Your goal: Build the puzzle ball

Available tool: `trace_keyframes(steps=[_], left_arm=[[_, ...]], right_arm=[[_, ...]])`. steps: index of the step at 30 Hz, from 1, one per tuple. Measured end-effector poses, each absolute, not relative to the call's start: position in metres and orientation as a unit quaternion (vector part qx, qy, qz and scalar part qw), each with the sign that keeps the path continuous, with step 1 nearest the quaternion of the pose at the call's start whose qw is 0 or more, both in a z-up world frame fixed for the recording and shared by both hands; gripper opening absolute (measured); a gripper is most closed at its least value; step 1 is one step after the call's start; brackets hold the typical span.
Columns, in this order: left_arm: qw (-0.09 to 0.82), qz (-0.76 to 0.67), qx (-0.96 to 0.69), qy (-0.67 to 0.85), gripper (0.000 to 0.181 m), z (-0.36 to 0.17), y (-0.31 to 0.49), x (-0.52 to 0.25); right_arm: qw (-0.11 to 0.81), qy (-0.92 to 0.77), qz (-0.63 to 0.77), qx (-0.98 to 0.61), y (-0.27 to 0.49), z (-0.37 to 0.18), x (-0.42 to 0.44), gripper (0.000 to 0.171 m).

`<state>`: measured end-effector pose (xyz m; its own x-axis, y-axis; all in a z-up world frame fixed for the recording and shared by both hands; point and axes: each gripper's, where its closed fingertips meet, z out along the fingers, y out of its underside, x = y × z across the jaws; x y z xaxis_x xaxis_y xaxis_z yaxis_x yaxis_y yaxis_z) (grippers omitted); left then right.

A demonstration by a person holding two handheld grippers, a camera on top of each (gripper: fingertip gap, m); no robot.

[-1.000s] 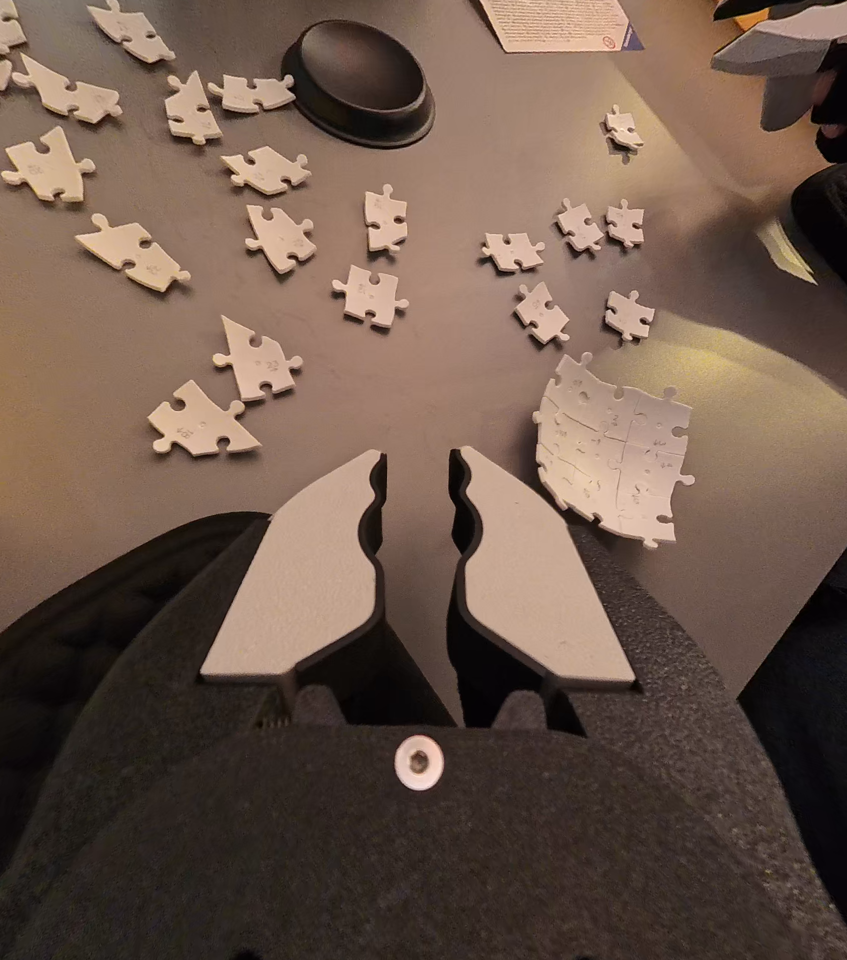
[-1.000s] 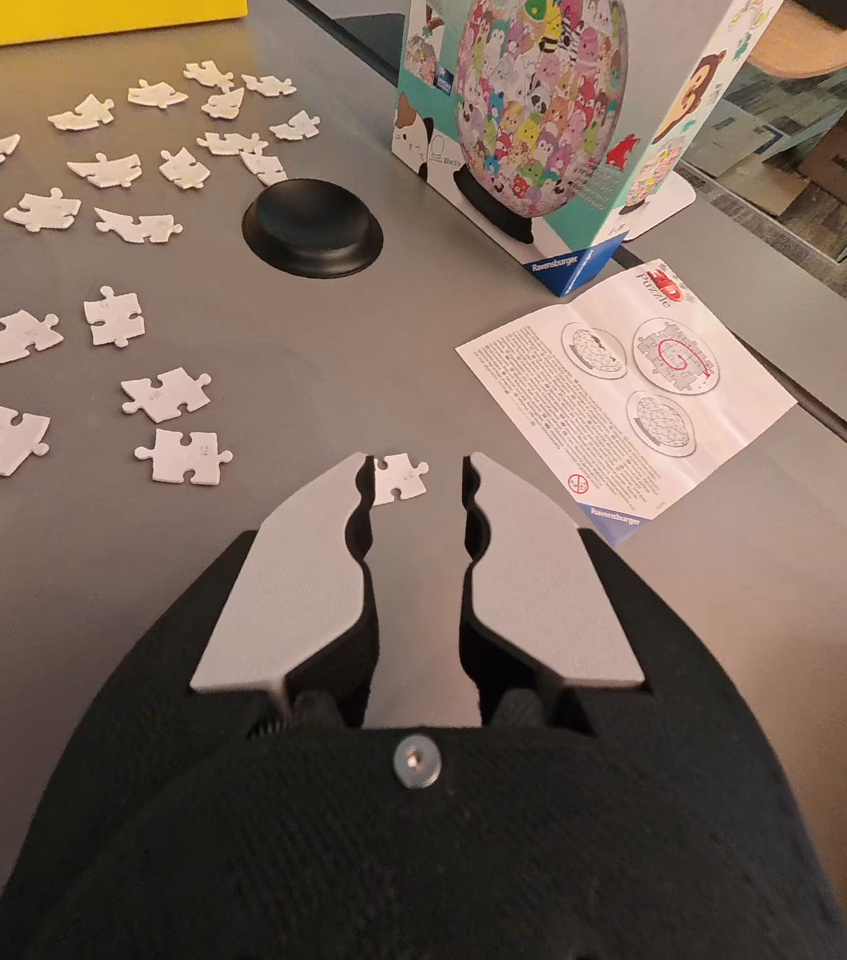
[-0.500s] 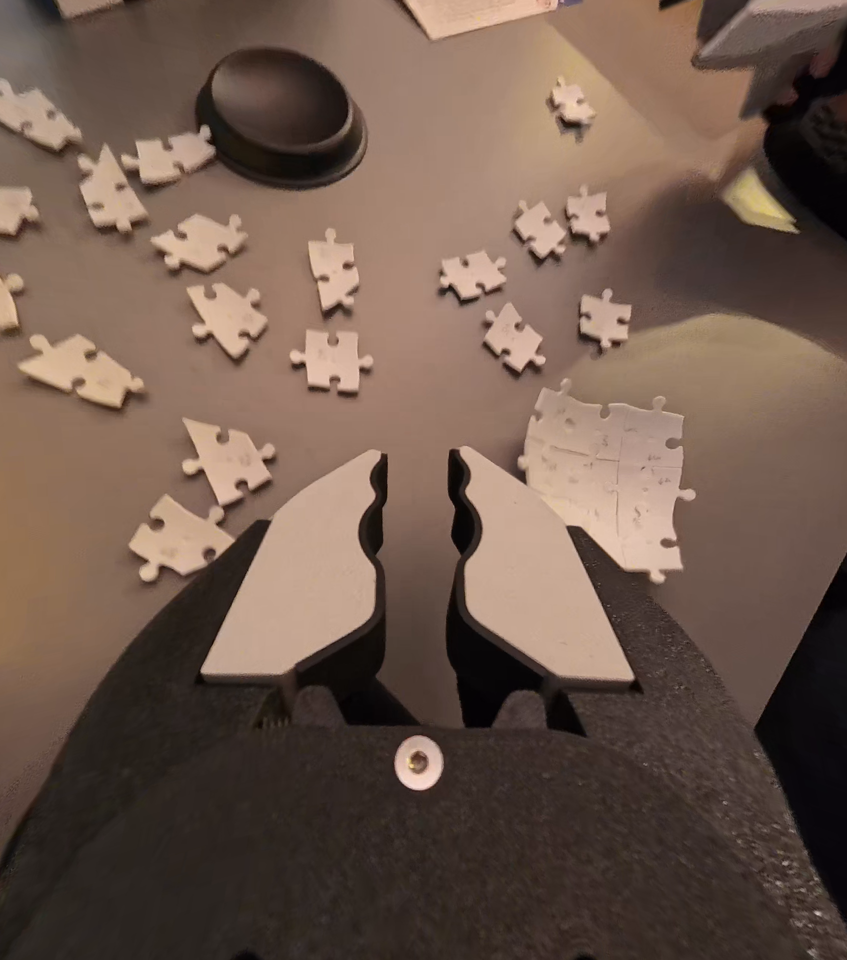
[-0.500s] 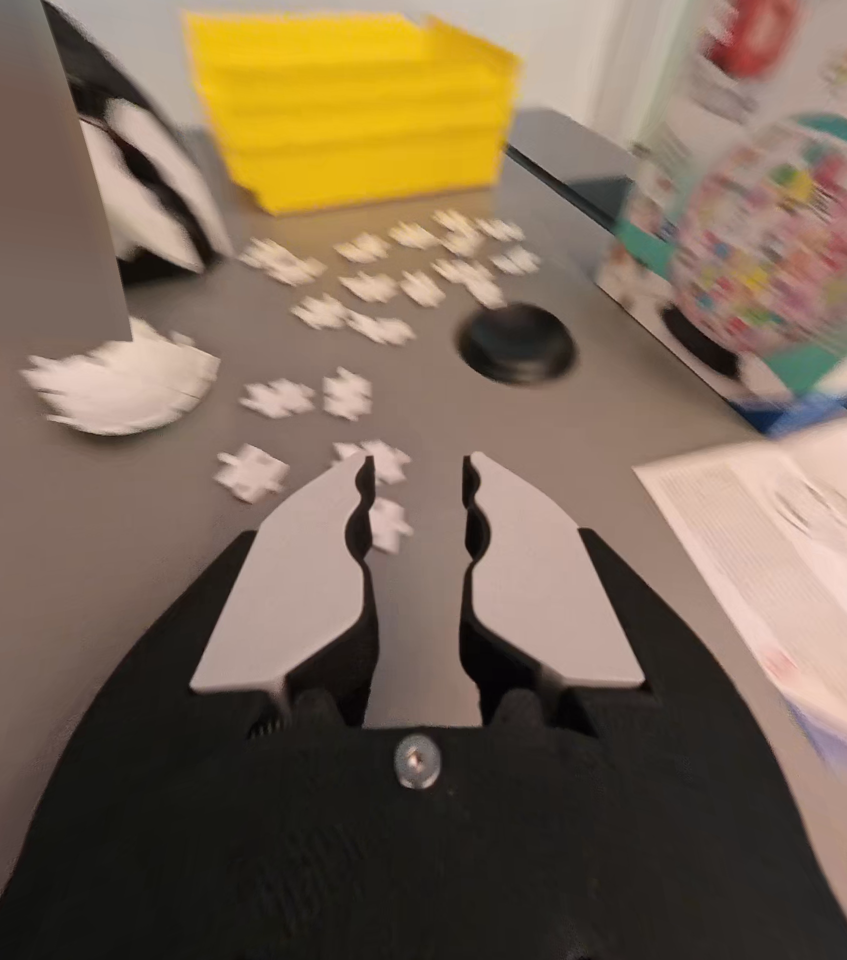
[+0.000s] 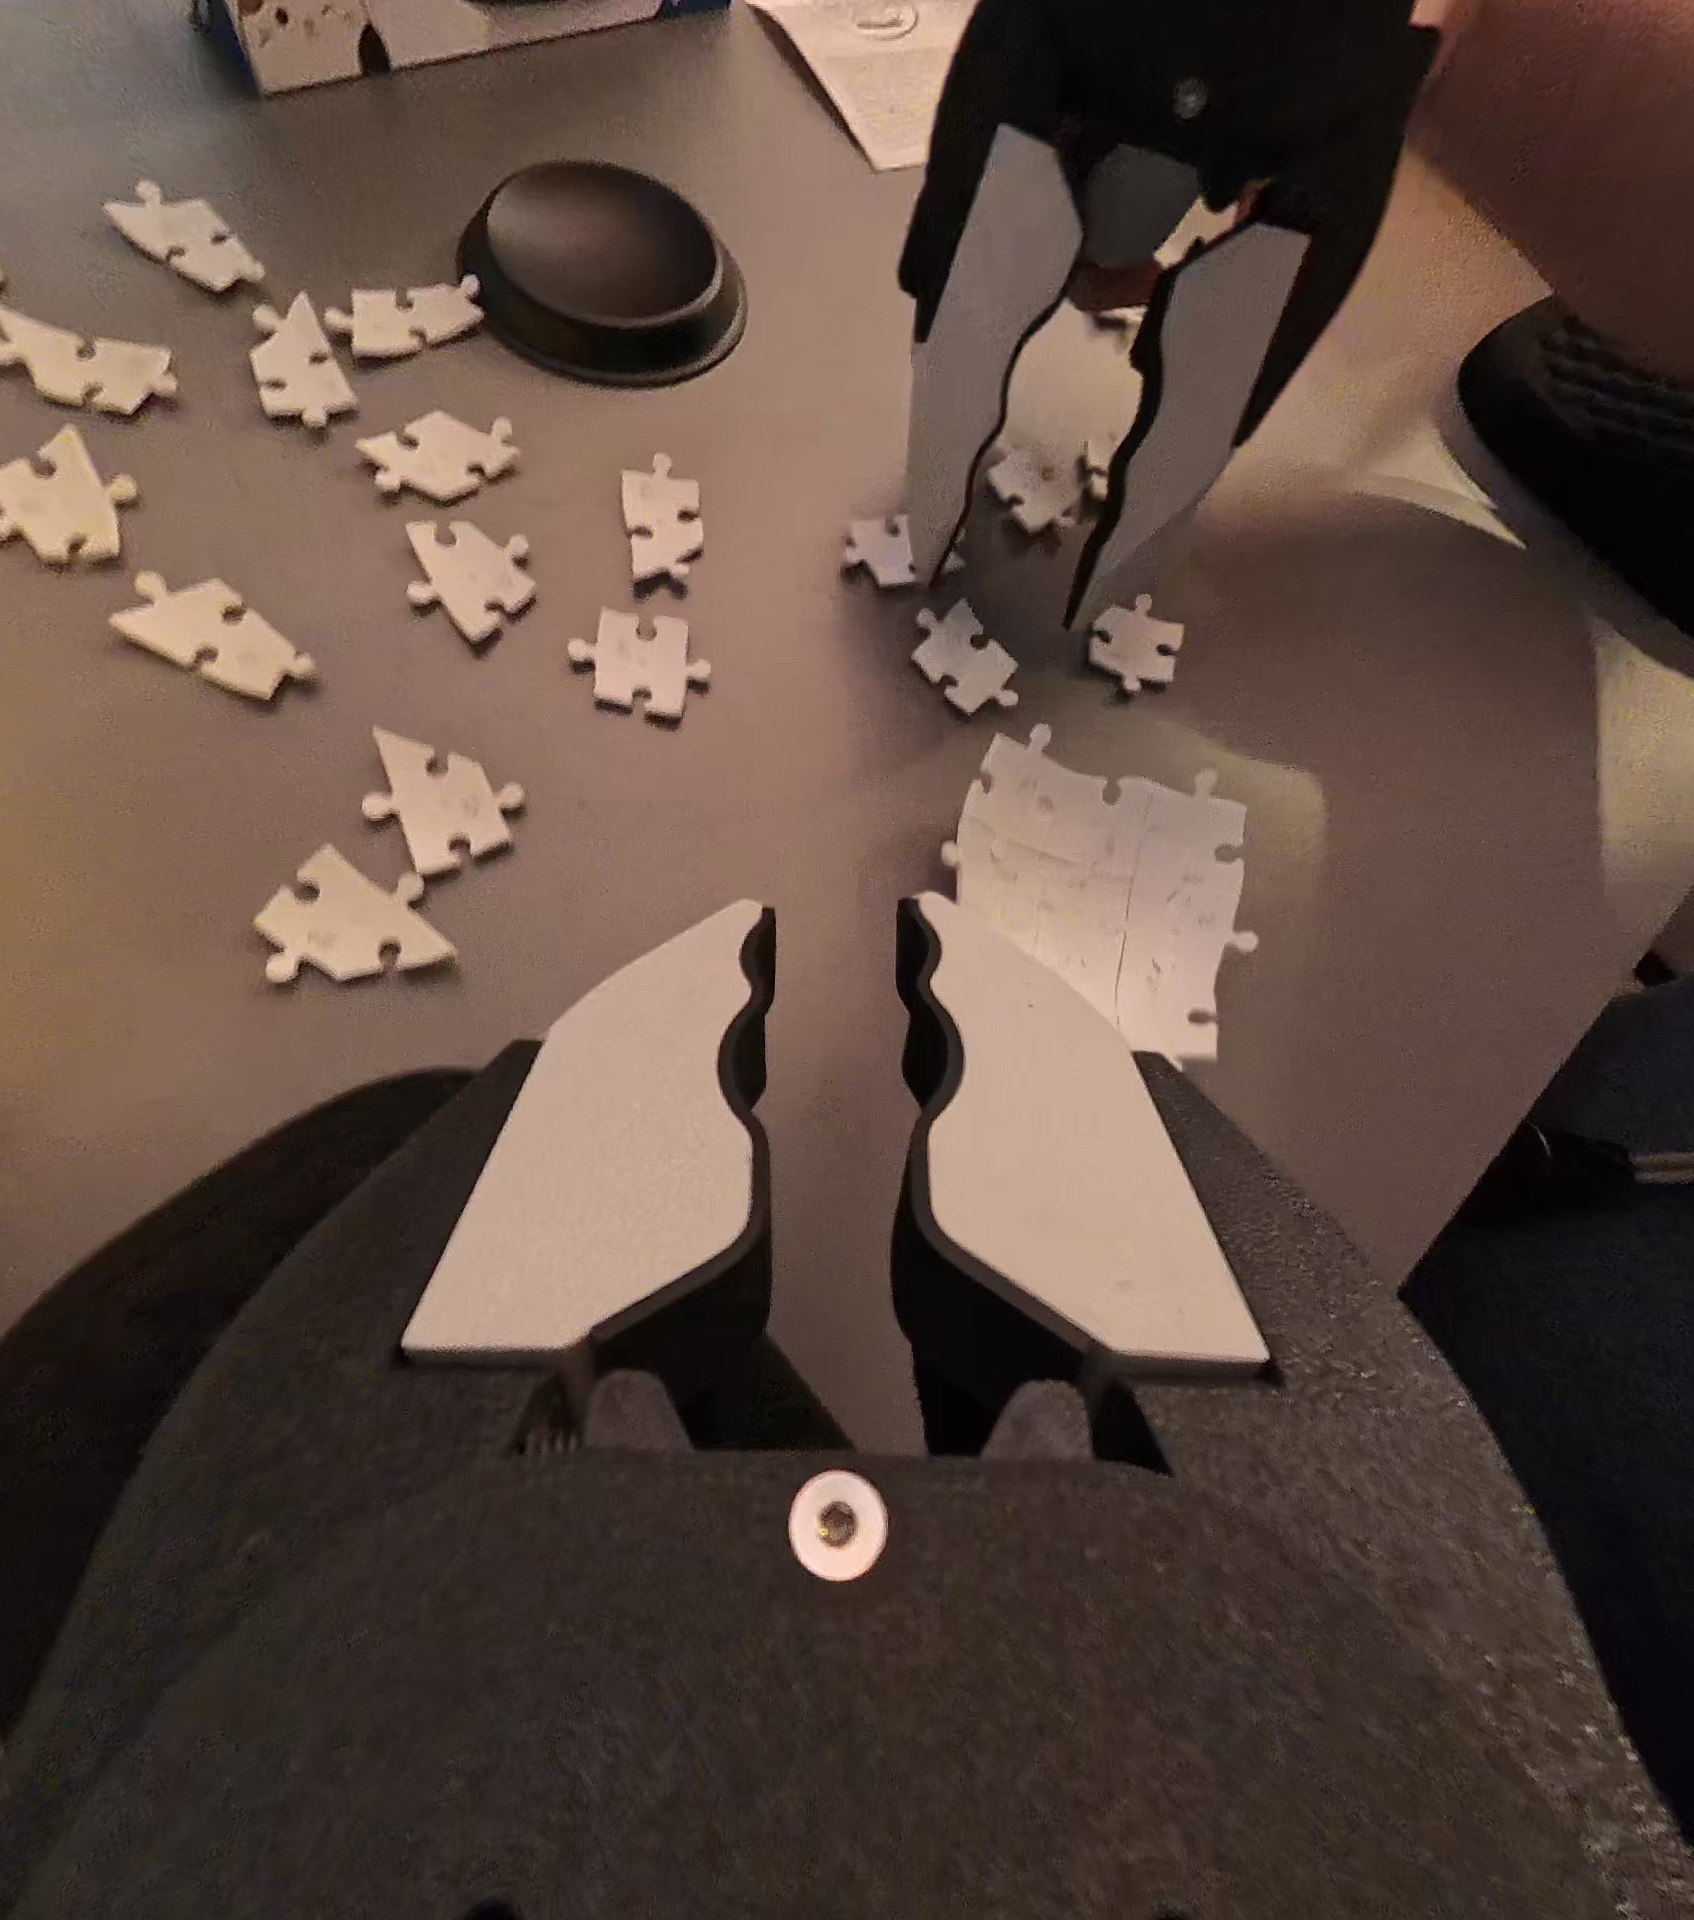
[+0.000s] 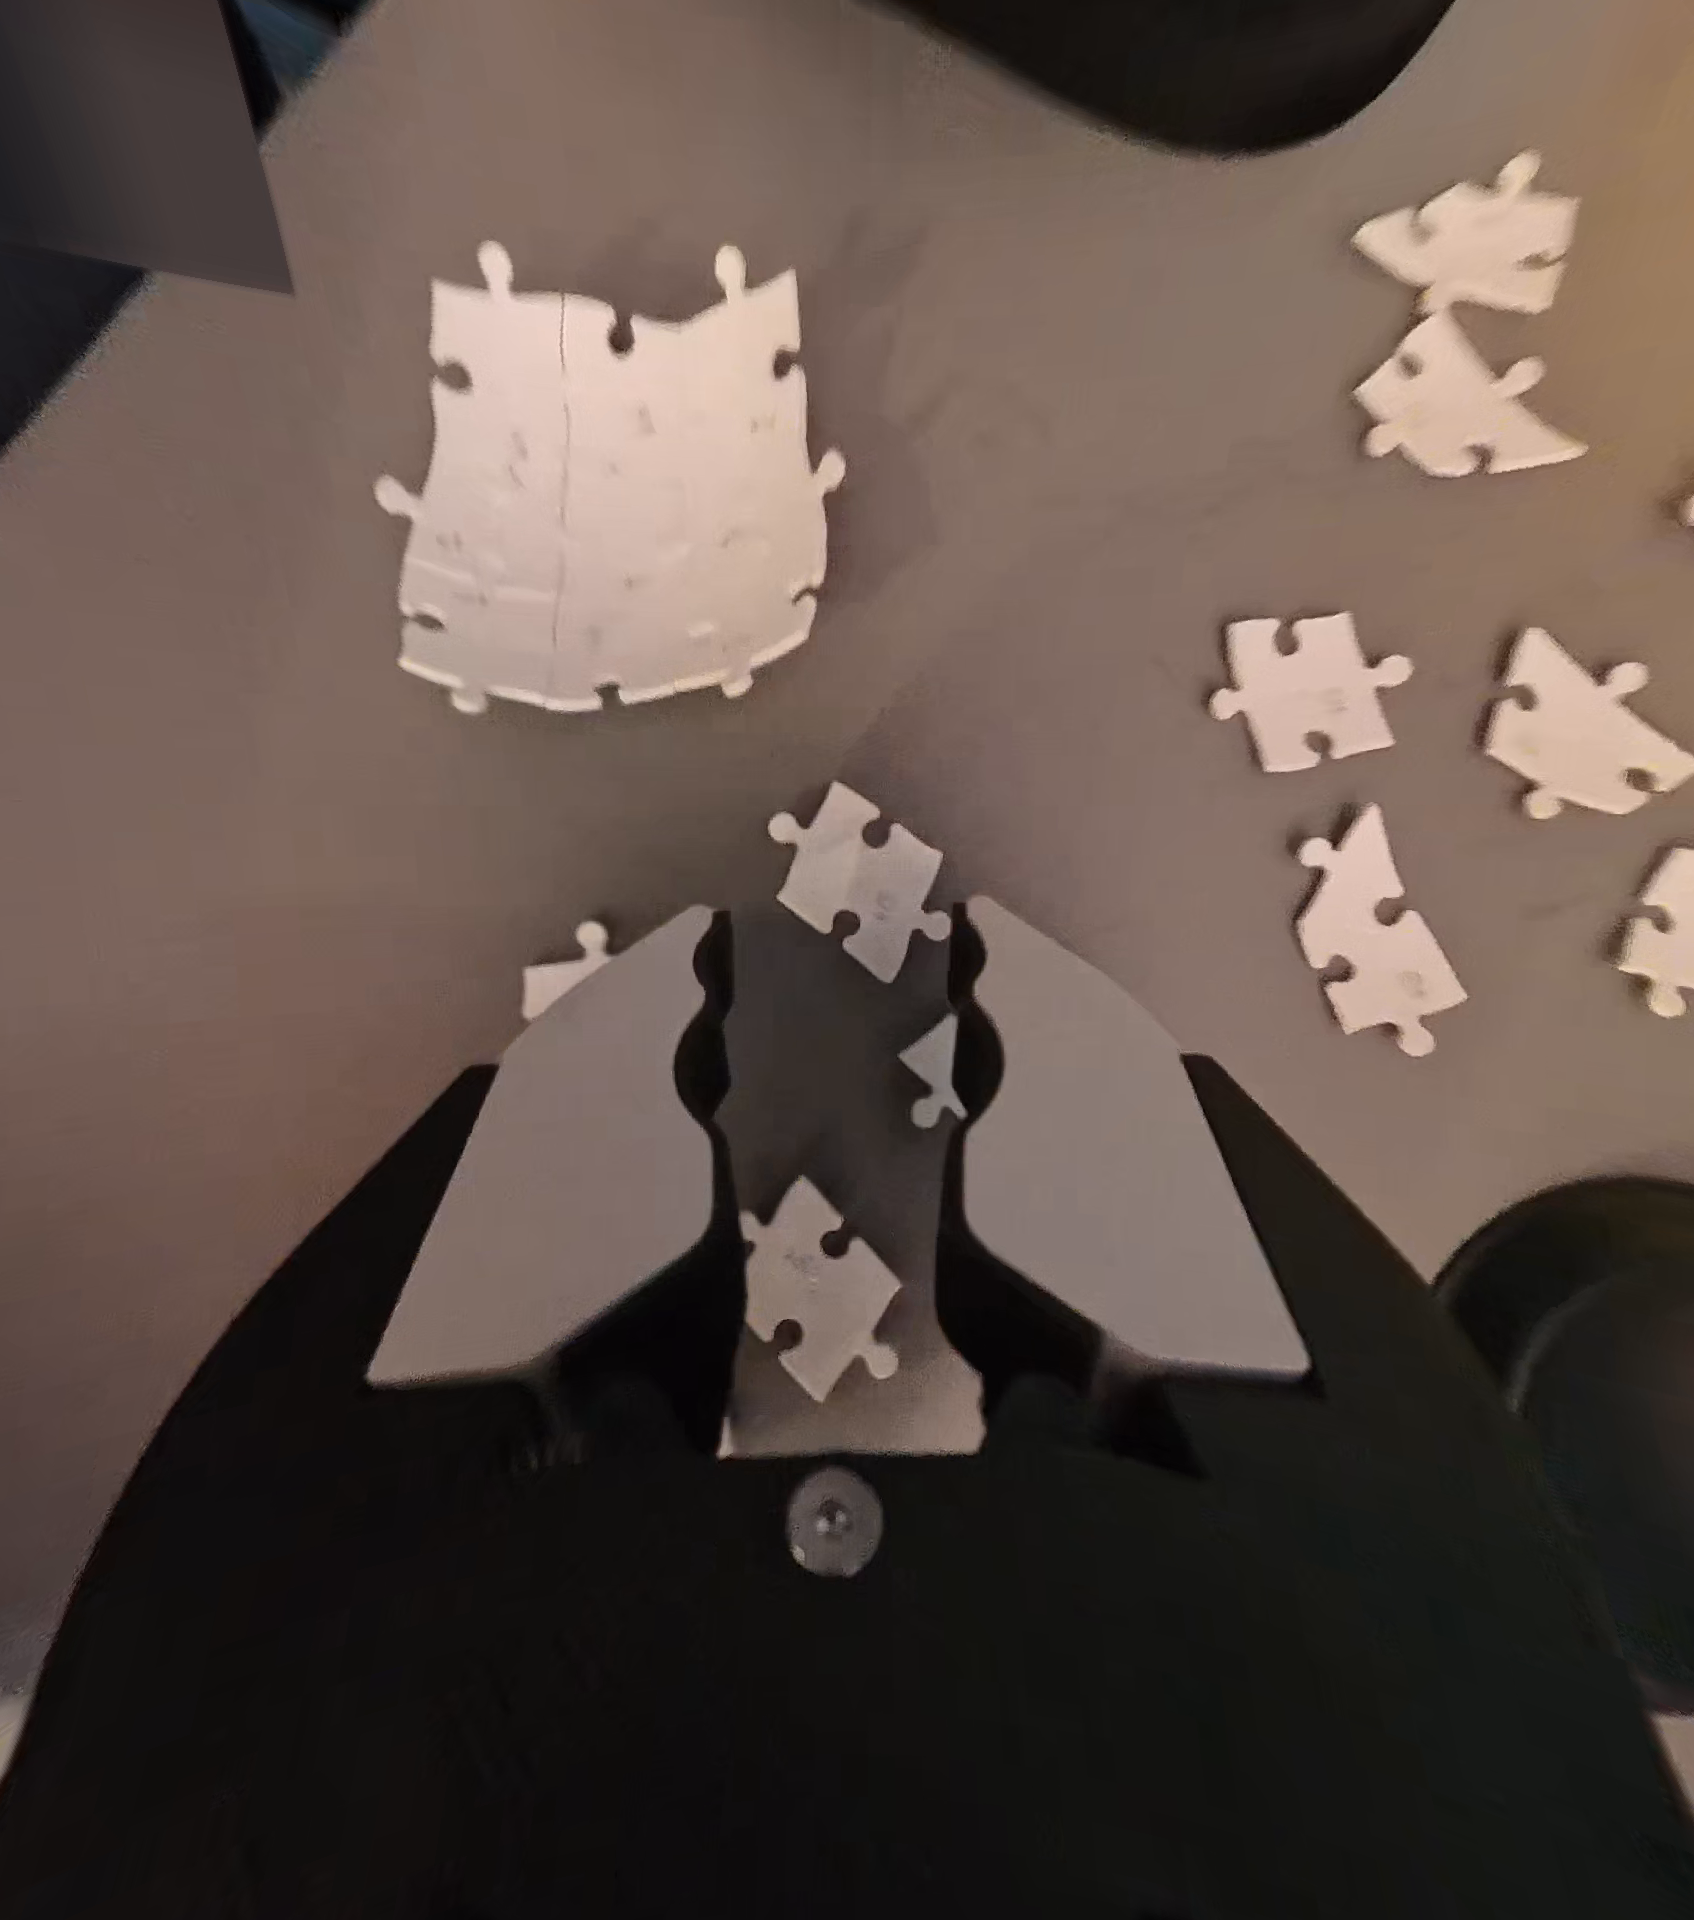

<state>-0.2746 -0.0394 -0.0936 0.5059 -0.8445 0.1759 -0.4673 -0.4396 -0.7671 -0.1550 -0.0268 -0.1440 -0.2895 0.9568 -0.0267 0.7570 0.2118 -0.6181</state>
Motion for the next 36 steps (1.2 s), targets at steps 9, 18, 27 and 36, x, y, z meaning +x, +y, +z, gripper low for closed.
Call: trace_keyframes(steps=[9,18,27,36], left_arm=[[0.335,-0.279,-0.812,0.388,0.022,-0.098,-0.052,-0.297],[0.332,-0.303,-0.794,0.409,0.022,-0.094,-0.049,-0.279],[0.292,-0.390,-0.777,0.399,0.032,-0.084,-0.018,-0.223],[0.287,-0.454,-0.763,0.360,0.031,-0.074,-0.004,-0.169]], right_arm=[[0.161,-0.777,0.235,-0.561,-0.025,-0.157,-0.155,0.023],[0.256,-0.734,0.184,-0.601,-0.029,-0.154,-0.150,0.023],[0.440,-0.659,0.067,-0.607,-0.006,-0.114,-0.149,0.022],[0.567,-0.588,-0.031,-0.576,0.002,-0.062,-0.151,0.022]])
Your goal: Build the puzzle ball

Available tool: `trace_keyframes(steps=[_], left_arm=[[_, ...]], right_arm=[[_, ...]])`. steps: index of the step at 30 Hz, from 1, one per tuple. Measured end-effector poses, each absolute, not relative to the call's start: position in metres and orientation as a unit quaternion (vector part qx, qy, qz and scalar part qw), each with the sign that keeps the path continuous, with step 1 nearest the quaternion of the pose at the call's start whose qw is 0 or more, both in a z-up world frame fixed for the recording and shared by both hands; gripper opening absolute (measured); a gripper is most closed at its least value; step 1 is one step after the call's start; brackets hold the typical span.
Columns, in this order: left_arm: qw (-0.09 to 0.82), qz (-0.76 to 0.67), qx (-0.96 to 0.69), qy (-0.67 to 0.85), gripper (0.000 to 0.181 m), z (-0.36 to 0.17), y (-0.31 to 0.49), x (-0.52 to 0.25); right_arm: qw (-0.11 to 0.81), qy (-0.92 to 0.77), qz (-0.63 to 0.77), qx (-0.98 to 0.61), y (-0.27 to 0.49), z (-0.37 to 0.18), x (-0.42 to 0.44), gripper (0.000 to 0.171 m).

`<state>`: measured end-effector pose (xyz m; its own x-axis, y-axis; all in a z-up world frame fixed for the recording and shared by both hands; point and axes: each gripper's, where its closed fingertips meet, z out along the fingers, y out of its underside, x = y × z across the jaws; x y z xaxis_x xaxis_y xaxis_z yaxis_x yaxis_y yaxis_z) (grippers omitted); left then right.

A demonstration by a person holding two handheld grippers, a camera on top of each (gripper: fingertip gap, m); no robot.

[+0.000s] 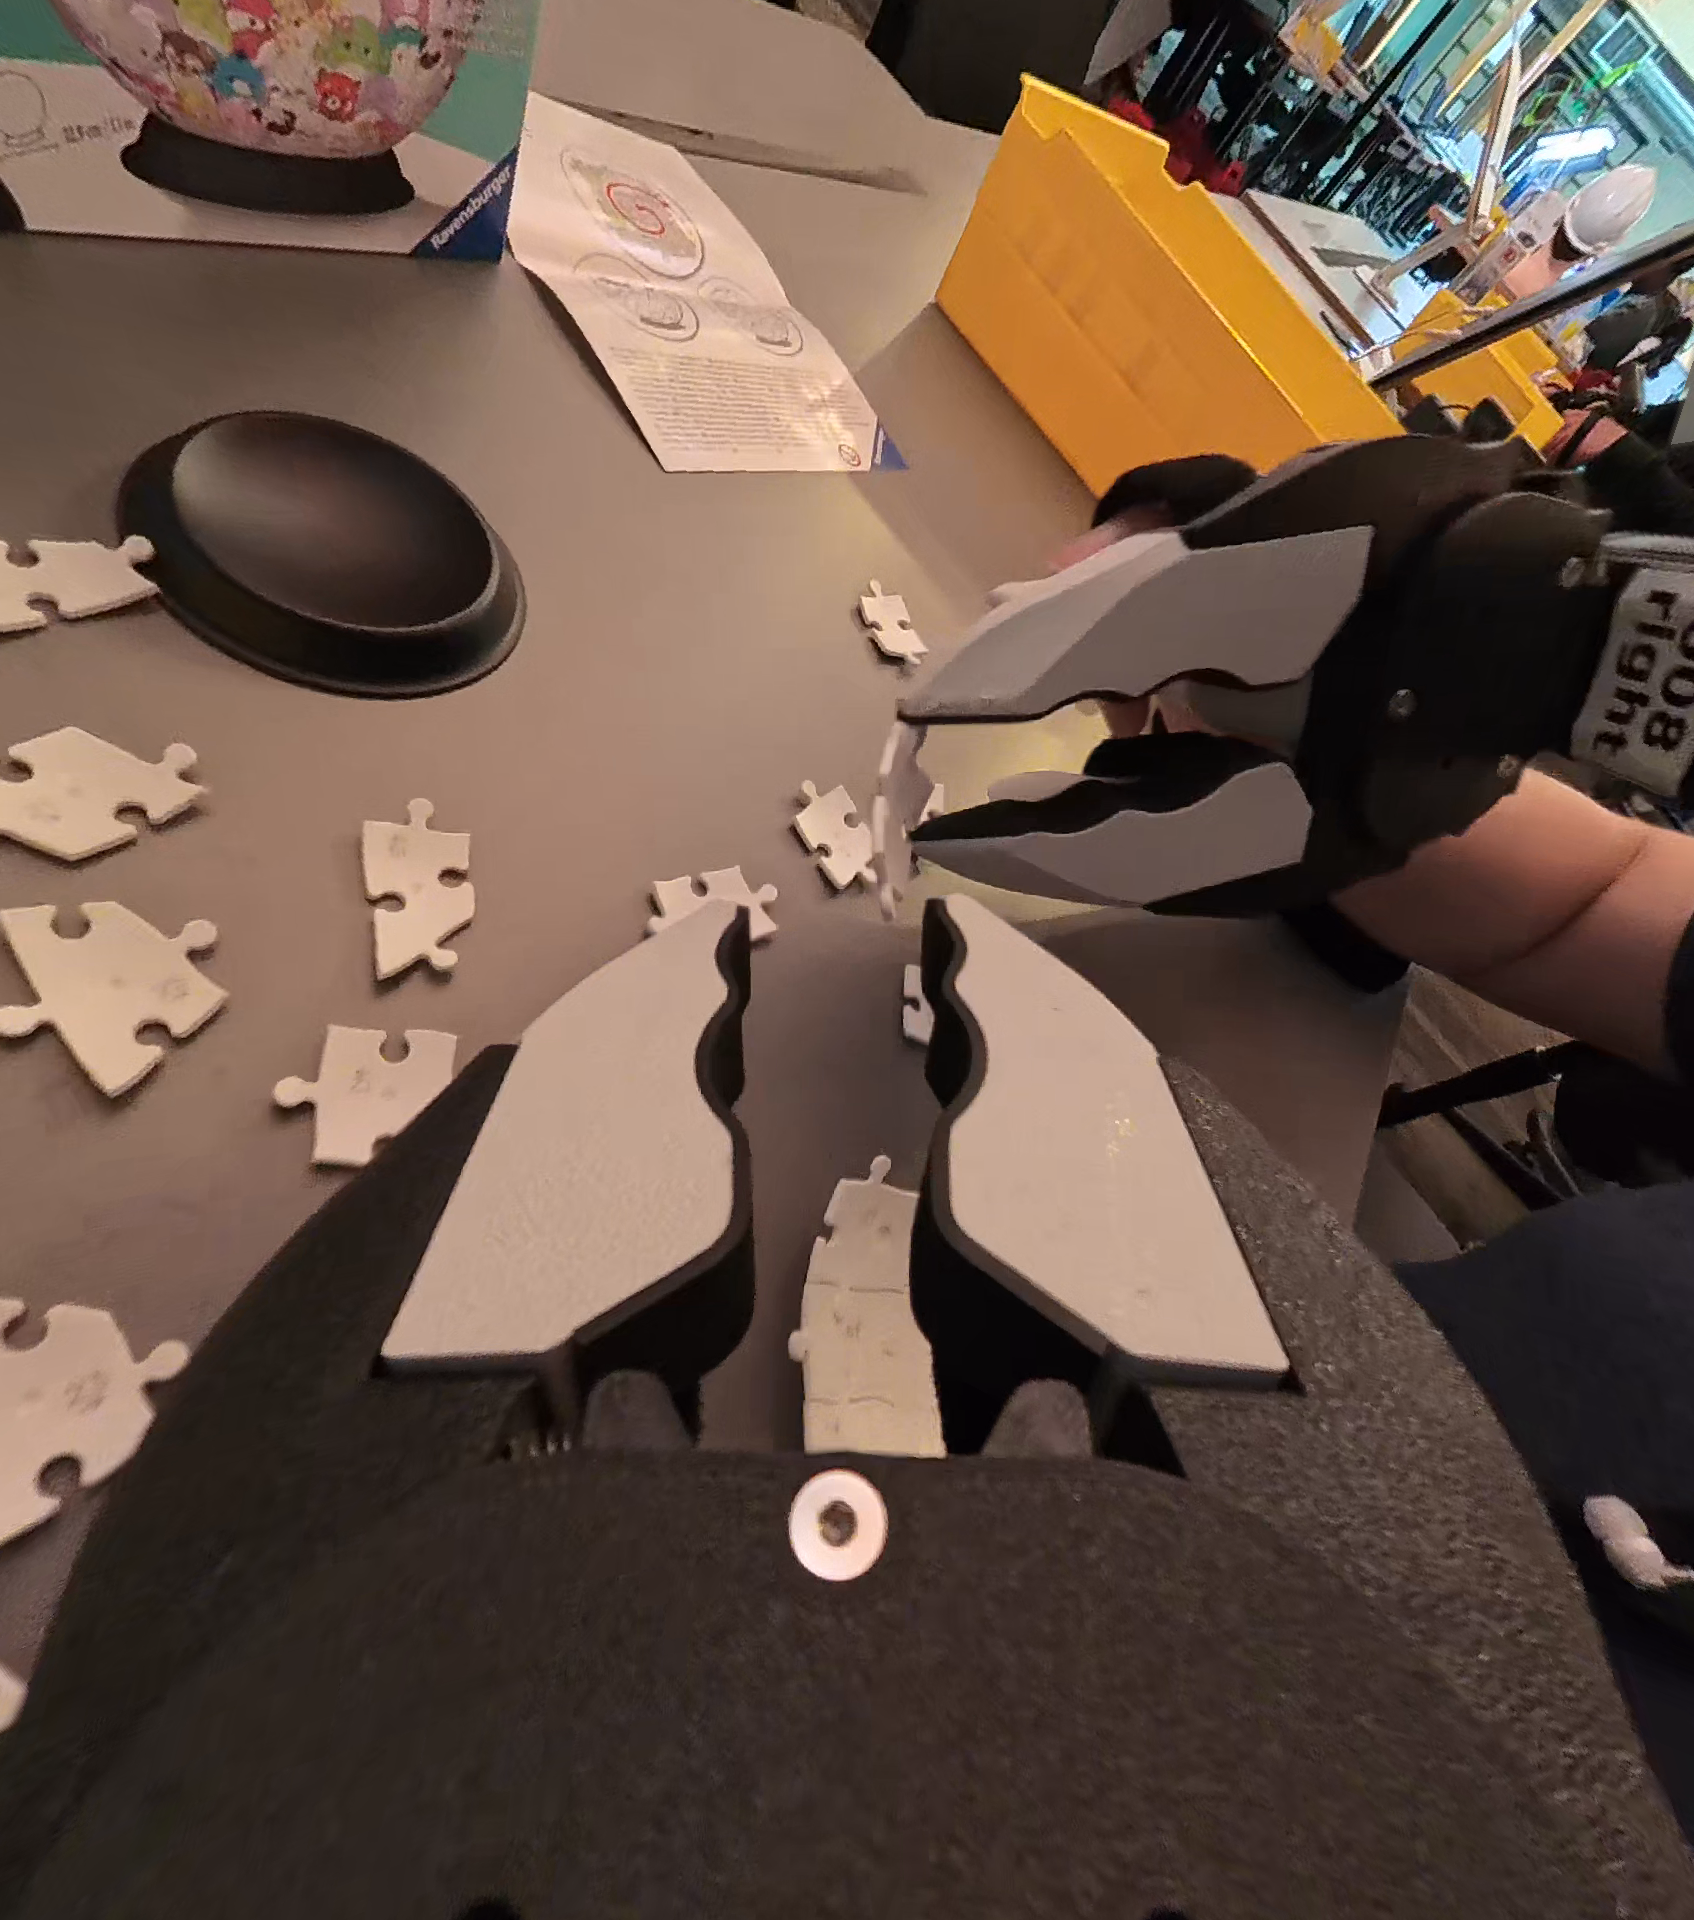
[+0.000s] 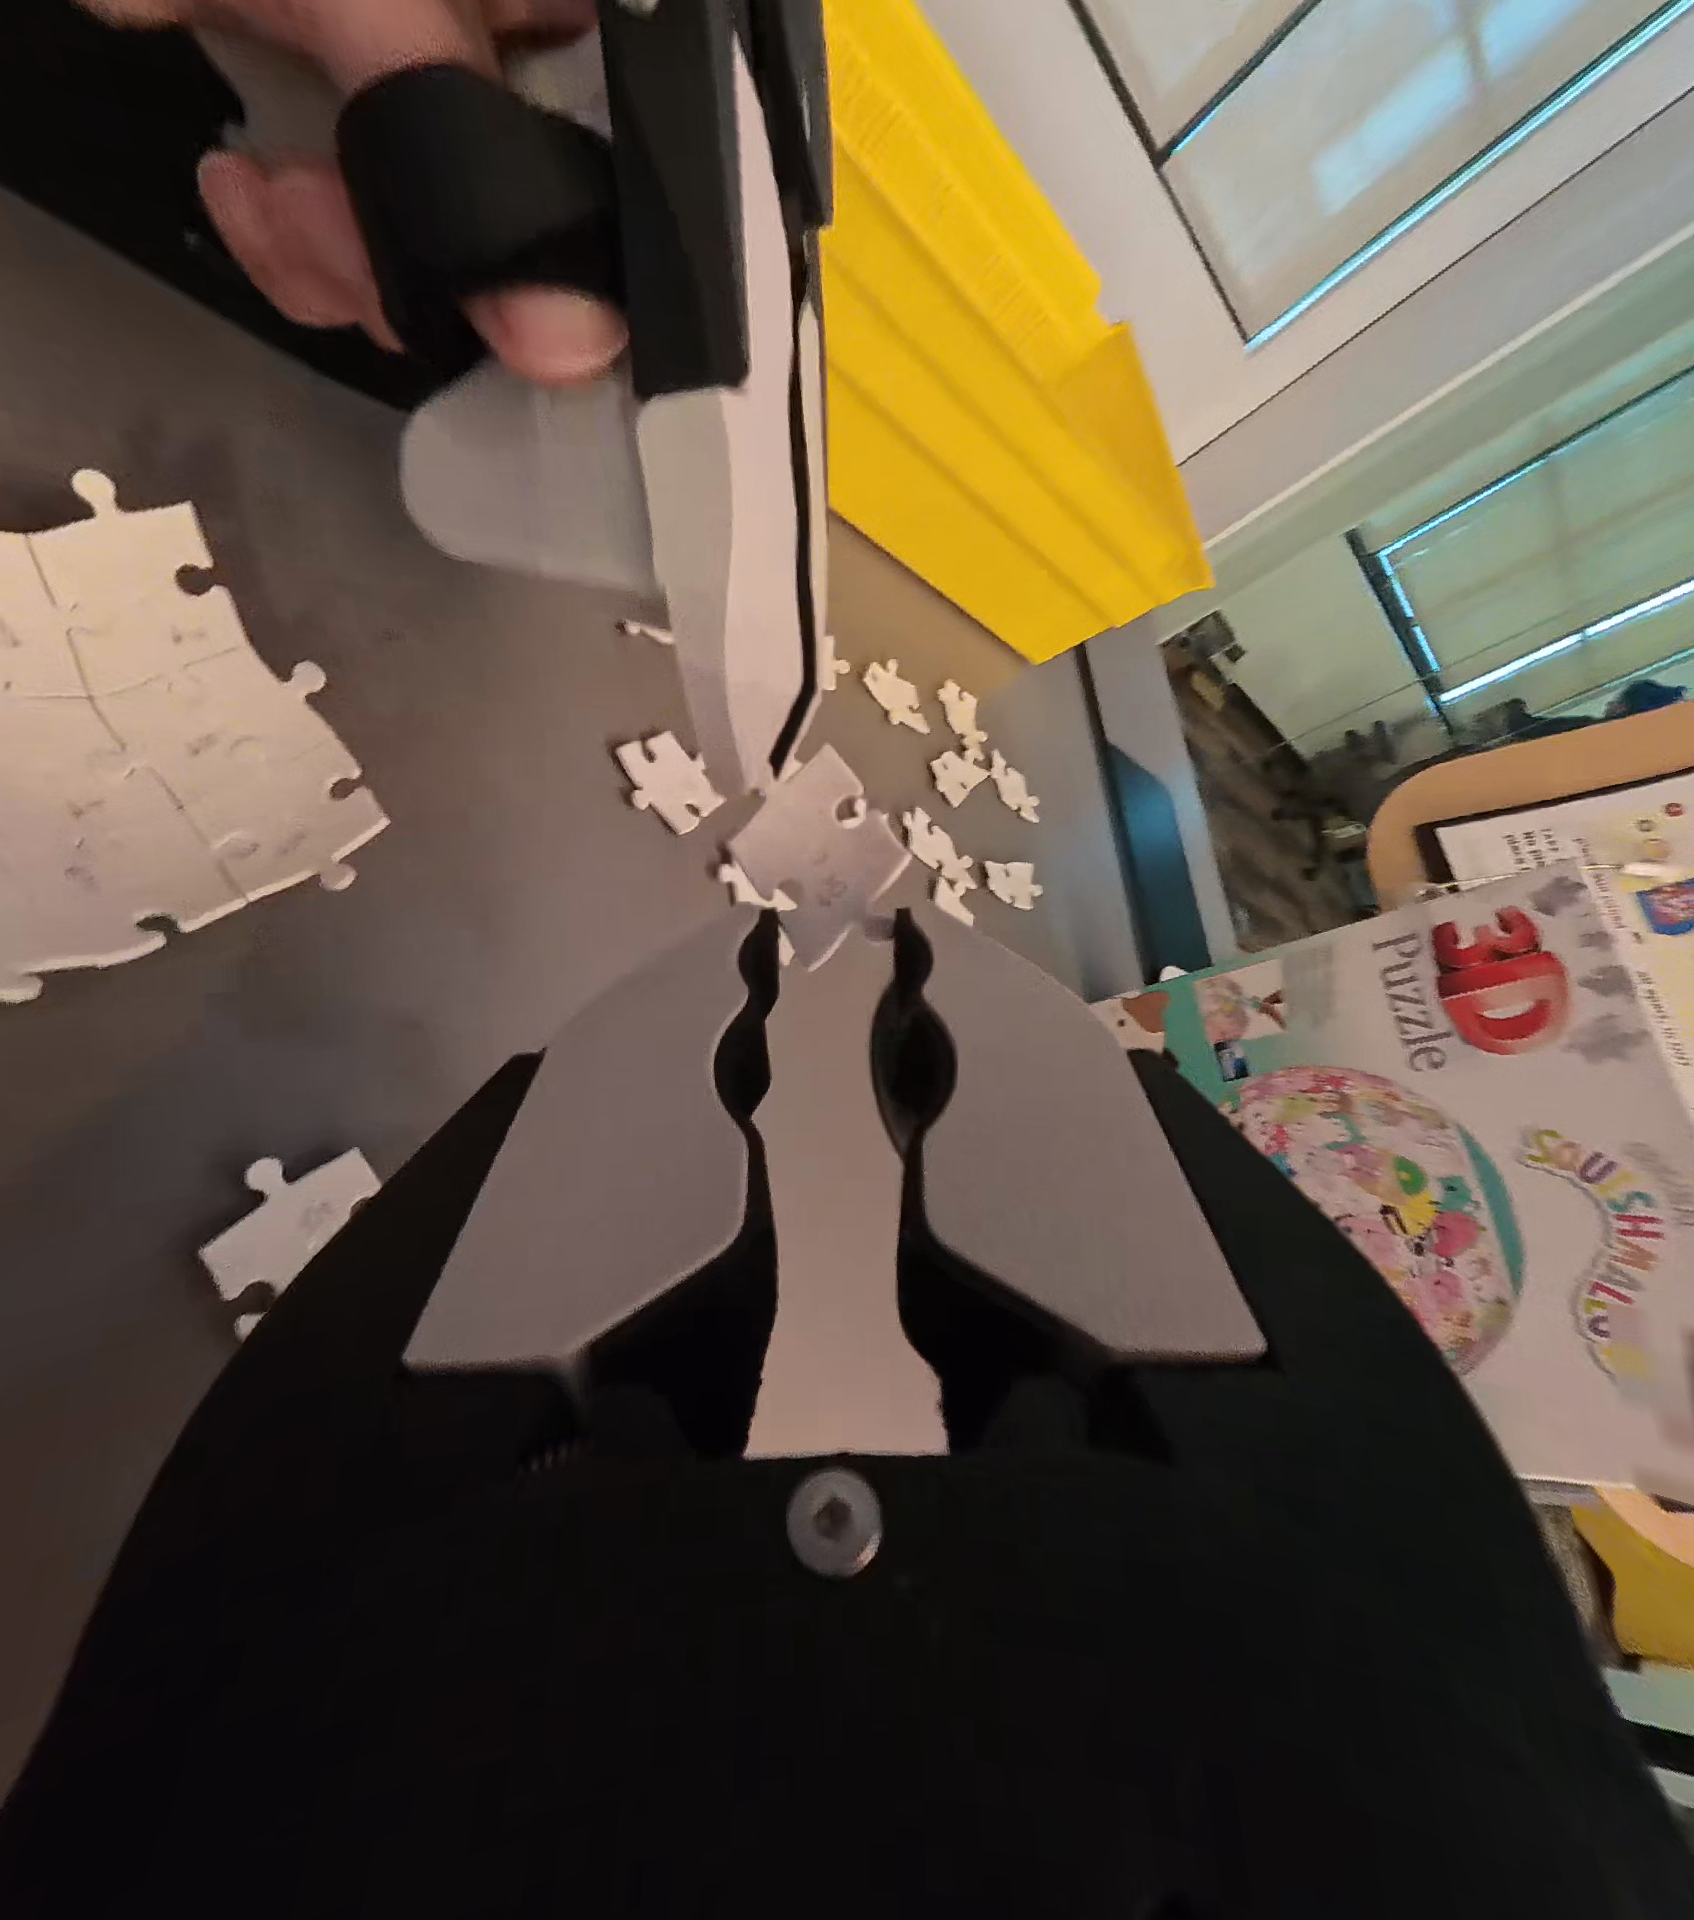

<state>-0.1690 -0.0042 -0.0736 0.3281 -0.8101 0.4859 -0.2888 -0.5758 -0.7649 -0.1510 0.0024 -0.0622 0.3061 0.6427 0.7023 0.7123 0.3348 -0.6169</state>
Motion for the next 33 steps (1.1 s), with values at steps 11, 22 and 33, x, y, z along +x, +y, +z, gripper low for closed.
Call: trace_keyframes(steps=[11,22,33], left_arm=[[0.266,-0.523,-0.734,0.341,0.002,-0.065,-0.011,-0.155],[0.184,-0.449,-0.735,0.473,0.002,-0.086,-0.046,-0.155],[0.191,-0.446,-0.727,0.486,0.013,-0.088,-0.051,-0.164]], right_arm=[[0.561,-0.599,-0.003,-0.572,-0.004,-0.065,-0.154,0.028],[0.357,-0.500,0.406,-0.676,-0.033,-0.076,-0.160,0.022],[0.301,-0.488,0.451,-0.684,-0.041,-0.086,-0.157,0.003]])
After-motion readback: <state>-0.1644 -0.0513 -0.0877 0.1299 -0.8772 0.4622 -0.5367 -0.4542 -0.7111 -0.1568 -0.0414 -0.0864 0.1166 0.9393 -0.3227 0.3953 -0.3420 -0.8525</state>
